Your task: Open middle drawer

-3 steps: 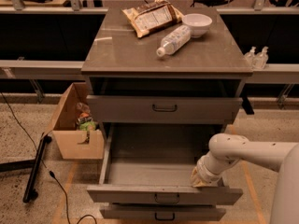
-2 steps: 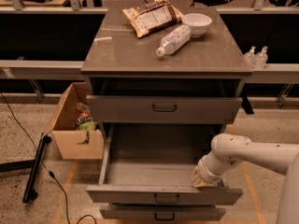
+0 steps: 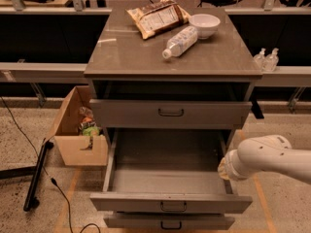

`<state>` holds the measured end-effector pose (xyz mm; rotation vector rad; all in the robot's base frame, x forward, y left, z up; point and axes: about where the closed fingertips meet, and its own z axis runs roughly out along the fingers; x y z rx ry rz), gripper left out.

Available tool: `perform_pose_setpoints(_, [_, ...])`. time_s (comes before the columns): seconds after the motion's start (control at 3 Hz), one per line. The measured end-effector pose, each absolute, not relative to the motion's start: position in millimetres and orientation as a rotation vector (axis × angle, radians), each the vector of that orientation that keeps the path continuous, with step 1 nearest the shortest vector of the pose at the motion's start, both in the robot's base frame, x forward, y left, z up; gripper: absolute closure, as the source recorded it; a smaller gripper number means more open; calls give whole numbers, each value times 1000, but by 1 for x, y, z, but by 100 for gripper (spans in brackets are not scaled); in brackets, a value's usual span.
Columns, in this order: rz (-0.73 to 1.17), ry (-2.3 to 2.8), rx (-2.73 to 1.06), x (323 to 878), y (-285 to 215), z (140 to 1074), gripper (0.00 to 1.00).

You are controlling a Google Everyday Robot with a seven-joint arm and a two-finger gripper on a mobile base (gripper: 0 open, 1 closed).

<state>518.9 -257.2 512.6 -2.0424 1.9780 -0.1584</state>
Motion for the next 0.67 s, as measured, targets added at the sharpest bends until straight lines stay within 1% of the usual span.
perform_pose_setpoints(0.33, [-367,1980,-1879,536,-286,591,97])
perform_pose_setpoints(0.67, [-355,1983,-1888,535,-284,586,75])
